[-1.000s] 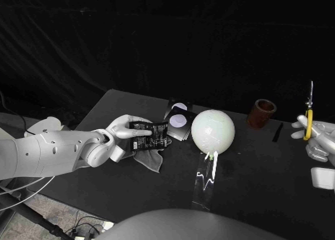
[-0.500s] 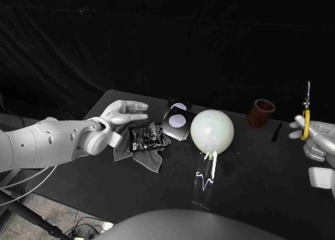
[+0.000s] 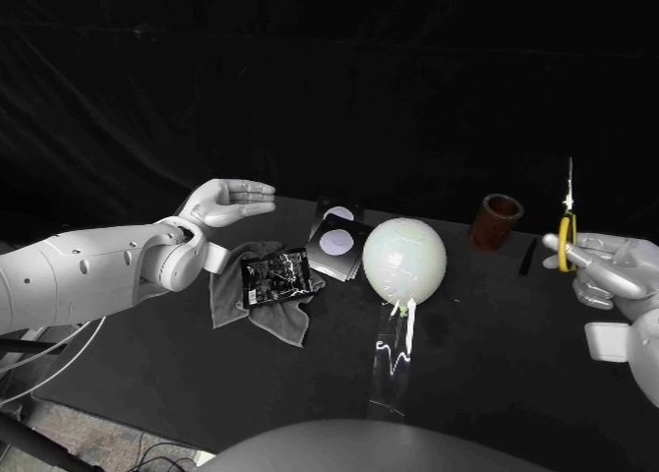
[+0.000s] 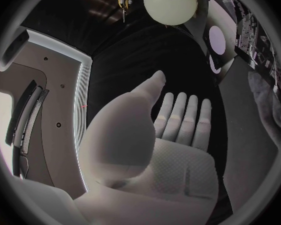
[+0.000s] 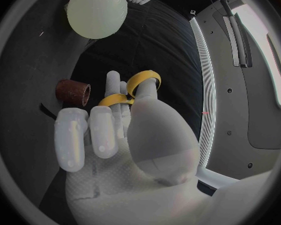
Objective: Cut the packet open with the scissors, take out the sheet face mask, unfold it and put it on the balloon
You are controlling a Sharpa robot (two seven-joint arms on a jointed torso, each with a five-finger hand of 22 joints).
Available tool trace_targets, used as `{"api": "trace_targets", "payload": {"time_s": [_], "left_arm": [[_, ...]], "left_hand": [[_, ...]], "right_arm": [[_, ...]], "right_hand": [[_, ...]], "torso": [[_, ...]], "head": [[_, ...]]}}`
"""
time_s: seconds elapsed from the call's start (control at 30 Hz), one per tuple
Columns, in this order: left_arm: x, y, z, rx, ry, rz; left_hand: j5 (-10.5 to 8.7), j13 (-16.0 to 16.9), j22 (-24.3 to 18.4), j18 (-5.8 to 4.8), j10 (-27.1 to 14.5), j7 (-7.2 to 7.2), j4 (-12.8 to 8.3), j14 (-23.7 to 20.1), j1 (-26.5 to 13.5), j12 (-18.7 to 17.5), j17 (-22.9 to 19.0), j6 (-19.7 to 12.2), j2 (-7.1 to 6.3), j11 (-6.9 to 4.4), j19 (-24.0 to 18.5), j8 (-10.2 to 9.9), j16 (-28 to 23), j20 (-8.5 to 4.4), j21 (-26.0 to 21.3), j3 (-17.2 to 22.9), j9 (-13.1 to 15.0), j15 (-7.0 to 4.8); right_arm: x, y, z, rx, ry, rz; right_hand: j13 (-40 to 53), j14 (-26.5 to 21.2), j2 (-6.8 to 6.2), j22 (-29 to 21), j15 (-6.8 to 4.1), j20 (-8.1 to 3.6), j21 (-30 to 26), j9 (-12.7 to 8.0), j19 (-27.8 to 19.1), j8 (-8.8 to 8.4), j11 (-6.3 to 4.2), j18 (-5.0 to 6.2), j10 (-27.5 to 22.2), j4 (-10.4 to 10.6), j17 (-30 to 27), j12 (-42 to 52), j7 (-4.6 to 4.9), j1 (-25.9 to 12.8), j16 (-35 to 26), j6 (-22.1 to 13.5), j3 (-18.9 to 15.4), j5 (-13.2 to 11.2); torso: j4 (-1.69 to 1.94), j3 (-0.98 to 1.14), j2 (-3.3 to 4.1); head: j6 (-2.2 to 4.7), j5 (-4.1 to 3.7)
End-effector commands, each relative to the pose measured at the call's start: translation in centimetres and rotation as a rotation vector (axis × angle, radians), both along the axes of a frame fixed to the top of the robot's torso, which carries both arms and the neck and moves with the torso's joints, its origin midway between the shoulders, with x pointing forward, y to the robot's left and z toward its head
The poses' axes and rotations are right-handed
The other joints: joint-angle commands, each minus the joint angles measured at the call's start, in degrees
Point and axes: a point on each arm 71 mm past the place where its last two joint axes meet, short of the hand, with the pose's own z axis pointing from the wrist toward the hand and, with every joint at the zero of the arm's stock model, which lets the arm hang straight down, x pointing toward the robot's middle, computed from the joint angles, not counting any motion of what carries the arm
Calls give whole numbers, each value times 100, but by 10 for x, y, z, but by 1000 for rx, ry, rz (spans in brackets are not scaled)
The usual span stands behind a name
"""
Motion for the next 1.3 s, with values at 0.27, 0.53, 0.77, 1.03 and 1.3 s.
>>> {"api": "trace_targets", "payload": {"time_s": [0.27,0.53,0.77,1.03,1.3], "left_arm": [[33,-35,38,-72,-47,-90],[54,-62,59,-113,-44,-162],[69,-79,74,-125,-47,-203],[92,-86,98,-20,-104,-222],[107,-87,114,62,-153,-197]], "left_hand": [[13,-21,178,528,706,152,-133,1086,-41,119,179,450,194,-235,1020,117,532,-65,518,316,-64,-319],[3,-45,200,521,1230,18,-105,1721,-290,10,206,855,133,-403,1212,154,647,-192,652,1037,-155,-540],[12,-43,202,520,1375,5,-13,1831,-475,-76,204,936,49,-425,1277,133,615,-221,696,1242,-196,-563],[9,-41,151,517,1339,67,257,1671,-936,-169,168,776,-260,-363,1288,6,466,-184,650,1092,-266,-472],[9,-34,-7,485,1243,118,414,1358,-983,-173,99,697,-380,-302,994,-66,233,-50,394,967,-311,-370]], "right_arm": [[26,4,11,-197,19,108],[63,11,31,-371,41,148],[94,20,53,-522,31,180],[133,54,72,-834,-81,320],[170,90,82,-1138,-197,368]], "right_hand": [[-36,272,1230,1314,-210,-23,5,8,250,-60,-434,-49,513,-429,-6,-120,117,1708,-53,-69,190,160],[-43,266,1234,1309,-198,-9,-8,8,241,-73,-423,-45,556,-448,-44,-157,127,1723,-83,-46,272,37],[-46,266,1231,1314,-197,-5,6,8,251,-80,-422,-49,573,-455,-51,-176,128,1722,-93,-35,311,-19],[-52,274,1228,1330,-194,0,49,7,283,-94,-419,-61,582,-450,-31,-208,130,1702,-92,-35,349,-108],[-59,279,1225,1339,-192,4,73,10,302,-103,-419,-68,593,-449,-21,-235,129,1690,-94,-31,374,-190]], "torso": [[-6,-3,-9],[-20,-7,16],[-12,-20,37],[-8,-6,57],[38,-13,173]], "head": [[299,-641],[570,-1076],[706,-1296],[730,-1338],[838,-1373]]}}
